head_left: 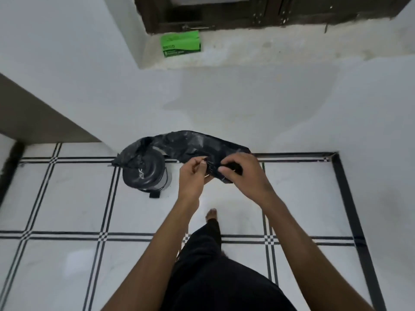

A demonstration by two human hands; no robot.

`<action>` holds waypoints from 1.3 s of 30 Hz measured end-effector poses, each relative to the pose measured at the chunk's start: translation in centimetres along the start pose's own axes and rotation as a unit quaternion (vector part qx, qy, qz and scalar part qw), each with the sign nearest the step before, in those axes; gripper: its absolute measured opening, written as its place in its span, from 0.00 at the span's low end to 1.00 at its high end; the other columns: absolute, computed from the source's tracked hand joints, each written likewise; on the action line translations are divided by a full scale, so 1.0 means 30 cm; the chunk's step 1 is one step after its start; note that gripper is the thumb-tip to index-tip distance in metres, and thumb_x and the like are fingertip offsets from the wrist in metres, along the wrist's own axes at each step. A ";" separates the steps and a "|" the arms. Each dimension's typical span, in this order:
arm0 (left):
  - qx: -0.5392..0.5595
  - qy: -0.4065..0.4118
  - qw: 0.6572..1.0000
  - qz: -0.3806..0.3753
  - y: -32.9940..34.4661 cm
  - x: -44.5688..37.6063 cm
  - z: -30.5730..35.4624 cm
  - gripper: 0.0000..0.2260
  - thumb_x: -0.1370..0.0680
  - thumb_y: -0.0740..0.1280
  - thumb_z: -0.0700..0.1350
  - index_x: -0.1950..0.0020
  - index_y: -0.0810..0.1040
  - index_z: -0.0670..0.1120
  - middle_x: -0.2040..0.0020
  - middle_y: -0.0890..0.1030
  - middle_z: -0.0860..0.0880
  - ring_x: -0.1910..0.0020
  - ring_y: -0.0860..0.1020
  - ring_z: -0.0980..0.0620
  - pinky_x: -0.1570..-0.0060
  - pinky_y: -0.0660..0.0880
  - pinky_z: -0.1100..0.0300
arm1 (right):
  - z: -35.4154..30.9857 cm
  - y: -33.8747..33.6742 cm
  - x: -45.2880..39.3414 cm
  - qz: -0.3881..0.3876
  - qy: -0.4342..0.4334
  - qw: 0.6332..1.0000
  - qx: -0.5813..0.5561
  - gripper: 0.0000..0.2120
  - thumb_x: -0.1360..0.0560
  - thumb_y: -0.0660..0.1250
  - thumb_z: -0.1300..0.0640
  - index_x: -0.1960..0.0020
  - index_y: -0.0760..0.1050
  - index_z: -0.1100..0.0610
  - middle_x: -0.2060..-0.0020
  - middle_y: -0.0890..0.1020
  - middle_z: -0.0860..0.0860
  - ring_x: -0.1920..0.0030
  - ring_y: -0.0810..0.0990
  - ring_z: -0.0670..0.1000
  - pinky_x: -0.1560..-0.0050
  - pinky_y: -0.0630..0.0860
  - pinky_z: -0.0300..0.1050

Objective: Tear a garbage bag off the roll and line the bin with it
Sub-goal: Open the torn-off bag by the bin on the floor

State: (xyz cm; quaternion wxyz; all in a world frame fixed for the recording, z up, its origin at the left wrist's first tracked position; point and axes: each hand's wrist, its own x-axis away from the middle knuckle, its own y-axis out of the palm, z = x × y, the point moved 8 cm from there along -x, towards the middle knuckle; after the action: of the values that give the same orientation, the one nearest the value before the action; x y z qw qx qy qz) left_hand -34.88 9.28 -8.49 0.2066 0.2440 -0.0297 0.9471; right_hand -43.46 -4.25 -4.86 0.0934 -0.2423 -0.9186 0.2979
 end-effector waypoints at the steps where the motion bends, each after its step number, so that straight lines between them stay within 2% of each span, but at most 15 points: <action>1: -0.005 -0.004 1.000 0.013 -0.027 0.034 -0.024 0.09 0.17 0.61 0.38 0.48 0.80 0.43 0.56 0.84 0.46 0.56 0.83 0.52 0.54 0.82 0.60 | 0.017 0.062 0.034 -0.074 0.020 0.997 -0.010 0.11 0.26 0.72 0.51 0.46 0.81 0.53 0.52 0.82 0.44 0.51 0.80 0.44 0.47 0.77 0.43; 2: -0.003 -0.010 1.000 0.029 -0.057 0.068 -0.046 0.08 0.17 0.61 0.39 0.49 0.80 0.44 0.58 0.84 0.48 0.56 0.83 0.52 0.55 0.82 0.61 | 0.031 0.117 0.078 -0.132 0.042 0.990 -0.030 0.11 0.26 0.72 0.51 0.45 0.80 0.52 0.53 0.82 0.43 0.52 0.80 0.43 0.49 0.77 0.41; 4: 0.015 -0.025 0.998 0.057 -0.113 0.119 -0.077 0.07 0.17 0.62 0.39 0.50 0.80 0.45 0.57 0.83 0.47 0.56 0.82 0.52 0.56 0.82 0.61 | 0.041 0.185 0.152 -0.165 0.059 0.983 -0.046 0.05 0.26 0.72 0.53 0.51 0.80 0.51 0.58 0.81 0.43 0.55 0.80 0.44 0.53 0.77 0.44; 5: 0.015 -0.029 0.997 0.065 -0.134 0.141 -0.086 0.07 0.17 0.62 0.39 0.50 0.80 0.44 0.56 0.83 0.47 0.55 0.82 0.51 0.57 0.82 0.61 | 0.047 0.208 0.183 -0.164 0.066 0.983 -0.057 0.03 0.26 0.72 0.54 0.57 0.79 0.50 0.61 0.81 0.44 0.57 0.81 0.46 0.55 0.76 0.46; 7: 0.001 -0.023 0.997 0.070 -0.176 0.183 -0.096 0.07 0.18 0.62 0.39 0.51 0.80 0.44 0.56 0.83 0.46 0.56 0.83 0.51 0.60 0.82 0.61 | 0.058 0.245 0.241 -0.153 0.095 0.979 -0.092 0.10 0.26 0.72 0.55 0.63 0.74 0.50 0.64 0.80 0.45 0.60 0.81 0.47 0.58 0.75 0.47; 10: -0.020 -0.008 0.997 0.070 -0.215 0.219 -0.118 0.09 0.17 0.62 0.39 0.52 0.81 0.45 0.58 0.84 0.46 0.60 0.84 0.50 0.65 0.82 0.57 | 0.060 0.276 0.293 -0.117 0.128 0.972 -0.157 0.13 0.28 0.75 0.54 0.63 0.72 0.55 0.65 0.82 0.51 0.66 0.80 0.49 0.65 0.74 0.45; 12: -0.027 -0.024 0.996 0.077 -0.239 0.232 -0.153 0.08 0.17 0.61 0.41 0.49 0.80 0.43 0.56 0.84 0.43 0.57 0.83 0.47 0.64 0.82 0.56 | 0.053 0.289 0.317 -0.098 0.146 0.967 -0.183 0.16 0.30 0.76 0.53 0.64 0.70 0.55 0.70 0.79 0.51 0.72 0.74 0.48 0.69 0.69 0.43; 16: 0.007 -0.073 0.996 0.048 -0.297 0.282 -0.224 0.12 0.19 0.66 0.48 0.46 0.81 0.40 0.52 0.86 0.42 0.52 0.85 0.47 0.54 0.81 0.57 | 0.045 0.322 0.351 -0.058 0.175 0.968 -0.167 0.18 0.31 0.76 0.48 0.66 0.68 0.53 0.74 0.73 0.47 0.74 0.69 0.45 0.71 0.66 0.40; 19: -0.046 -0.077 0.996 0.005 -0.348 0.317 -0.239 0.10 0.22 0.70 0.45 0.44 0.83 0.40 0.51 0.87 0.42 0.49 0.85 0.47 0.48 0.81 0.58 | 0.026 0.345 0.358 -0.053 0.171 0.972 -0.155 0.17 0.30 0.75 0.48 0.66 0.69 0.53 0.74 0.73 0.47 0.74 0.70 0.44 0.70 0.67 0.40; 22: -0.025 -0.072 0.997 0.007 -0.419 0.326 -0.240 0.07 0.22 0.70 0.37 0.45 0.82 0.37 0.53 0.87 0.41 0.51 0.86 0.45 0.51 0.81 0.58 | -0.032 0.408 0.363 -0.084 0.149 0.974 -0.148 0.16 0.28 0.73 0.48 0.63 0.70 0.55 0.70 0.76 0.53 0.70 0.73 0.48 0.68 0.70 0.43; 25: 0.024 -0.059 0.996 0.055 -0.513 0.309 -0.213 0.09 0.20 0.65 0.35 0.41 0.79 0.40 0.53 0.85 0.44 0.56 0.85 0.52 0.55 0.82 0.61 | -0.092 0.482 0.348 -0.122 0.125 0.975 -0.135 0.14 0.22 0.66 0.48 0.61 0.70 0.55 0.66 0.81 0.55 0.66 0.79 0.52 0.63 0.76 0.49; 28: 0.086 -0.082 0.991 0.069 -0.613 0.287 -0.212 0.12 0.17 0.59 0.34 0.38 0.77 0.42 0.50 0.84 0.45 0.54 0.84 0.53 0.56 0.81 0.61 | -0.150 0.566 0.317 -0.140 0.102 0.980 -0.098 0.14 0.20 0.62 0.51 0.63 0.69 0.54 0.66 0.77 0.51 0.65 0.74 0.49 0.61 0.70 0.46; 33: 0.161 -0.102 0.980 0.051 -0.785 0.239 -0.219 0.14 0.16 0.55 0.34 0.37 0.77 0.38 0.41 0.82 0.40 0.42 0.82 0.45 0.42 0.80 0.51 | -0.183 0.704 0.287 -0.075 0.170 0.970 -0.157 0.15 0.19 0.62 0.54 0.61 0.74 0.61 0.68 0.75 0.50 0.66 0.72 0.47 0.62 0.69 0.42; 36: 0.201 -0.094 0.974 0.051 -0.905 0.190 -0.201 0.11 0.16 0.56 0.36 0.41 0.77 0.39 0.47 0.83 0.42 0.48 0.83 0.48 0.46 0.82 0.52 | -0.189 0.779 0.270 -0.022 0.239 0.947 -0.213 0.16 0.19 0.62 0.54 0.60 0.73 0.65 0.66 0.74 0.54 0.64 0.73 0.50 0.62 0.71 0.43; 39: 0.270 -0.108 0.950 0.112 -1.109 0.133 -0.220 0.08 0.16 0.60 0.40 0.44 0.78 0.39 0.49 0.82 0.42 0.52 0.82 0.49 0.48 0.82 0.54 | -0.220 0.844 0.259 0.047 0.300 0.913 -0.271 0.13 0.19 0.60 0.60 0.61 0.73 0.59 0.67 0.76 0.52 0.66 0.74 0.50 0.67 0.75 0.42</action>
State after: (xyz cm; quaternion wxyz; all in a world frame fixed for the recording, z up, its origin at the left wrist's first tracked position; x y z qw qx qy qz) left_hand -27.53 42.19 -13.88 0.0207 0.3862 0.1781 0.9048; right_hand -38.24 20.80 -14.35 0.2814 -0.3797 -0.8801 -0.0449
